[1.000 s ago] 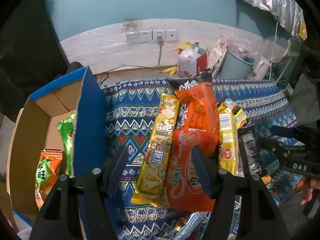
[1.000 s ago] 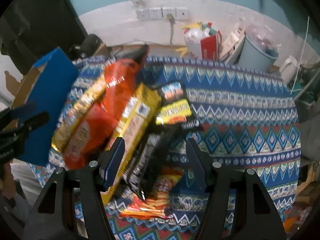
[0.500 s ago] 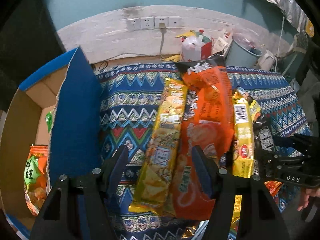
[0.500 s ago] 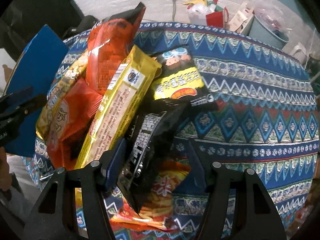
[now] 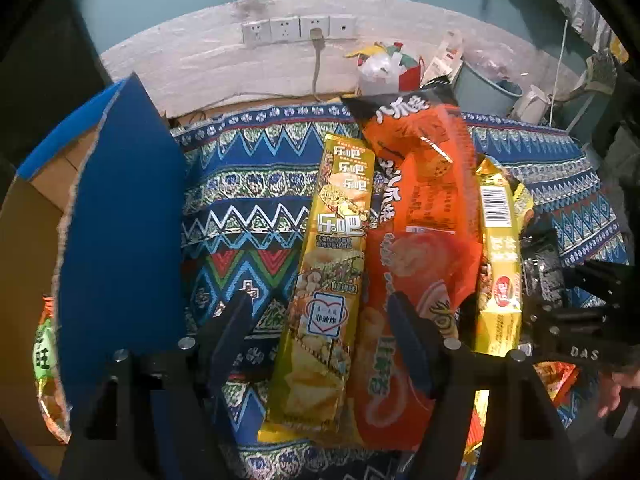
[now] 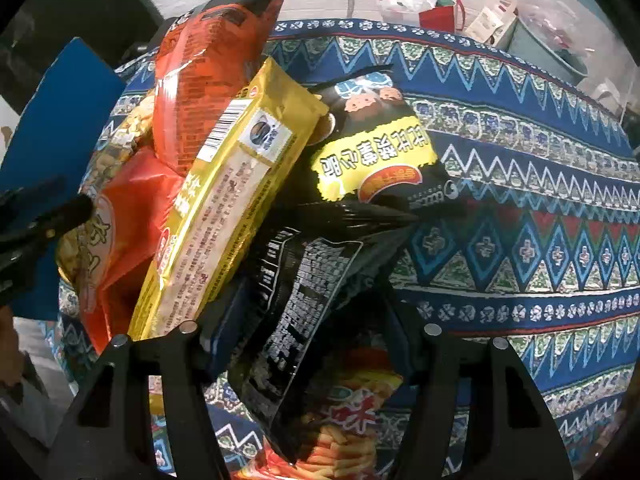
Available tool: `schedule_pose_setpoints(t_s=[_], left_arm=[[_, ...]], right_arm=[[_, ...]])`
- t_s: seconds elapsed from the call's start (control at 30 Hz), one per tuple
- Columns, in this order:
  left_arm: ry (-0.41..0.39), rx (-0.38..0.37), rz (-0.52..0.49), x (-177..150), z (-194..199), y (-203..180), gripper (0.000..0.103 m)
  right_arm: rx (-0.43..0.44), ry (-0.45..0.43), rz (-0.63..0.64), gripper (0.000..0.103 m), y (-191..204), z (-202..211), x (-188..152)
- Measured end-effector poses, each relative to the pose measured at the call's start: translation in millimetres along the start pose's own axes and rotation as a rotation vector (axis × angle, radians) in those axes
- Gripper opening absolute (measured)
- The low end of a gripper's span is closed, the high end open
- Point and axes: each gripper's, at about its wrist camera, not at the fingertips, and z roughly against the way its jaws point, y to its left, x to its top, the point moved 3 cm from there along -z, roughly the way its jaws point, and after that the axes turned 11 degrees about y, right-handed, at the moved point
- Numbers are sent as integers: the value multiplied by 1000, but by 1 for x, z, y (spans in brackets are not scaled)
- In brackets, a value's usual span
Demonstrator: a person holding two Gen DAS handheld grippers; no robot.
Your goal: Organize snacks
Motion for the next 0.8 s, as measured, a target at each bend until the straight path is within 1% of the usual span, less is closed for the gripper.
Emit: schedule_pose_setpoints(t_s=[0.03,0.07,0.1,0.17,0.33,0.4,0.43,0.5,0.63,0.7,0.73,0.77,0.8], left_arm=[[6,-2,5,0,-2,1,72],[15,1,10,2,-6,2,72],[18,3,13,3,-8,3,72],[23,1,19,5,-11,4,72],[49,6,45,8,-23,10,72],[40,8,45,8,-24,9,72],[38,15,39,9,-25,8,72],[32,33,27,10,-27,5,72],[22,55,4,14,-29,2,70],[18,47,-5,16,-30,0,62],[18,35,-13,17,-30,-2,51],[24,26,-18,21,-32,-5,35],[35,28,-28,21,-34,-8,34]], right_arm=[[14,-1,8,50,1,-1,0],[26,-1,15,46,4,0,1],[28,-6,21,44,7,0,1],[35,-13,38,33,11,1,-1],[21,-36,50,29,16,7,-3],[-3,-46,50,29,14,11,-2],[-23,-57,56,29,14,13,-1],[-40,-58,67,33,15,15,5],[-28,-54,64,33,15,10,9],[-27,-60,67,30,12,9,10],[-29,-69,67,29,11,10,10],[-35,-78,68,26,11,12,10],[-42,-87,70,26,9,14,8]])
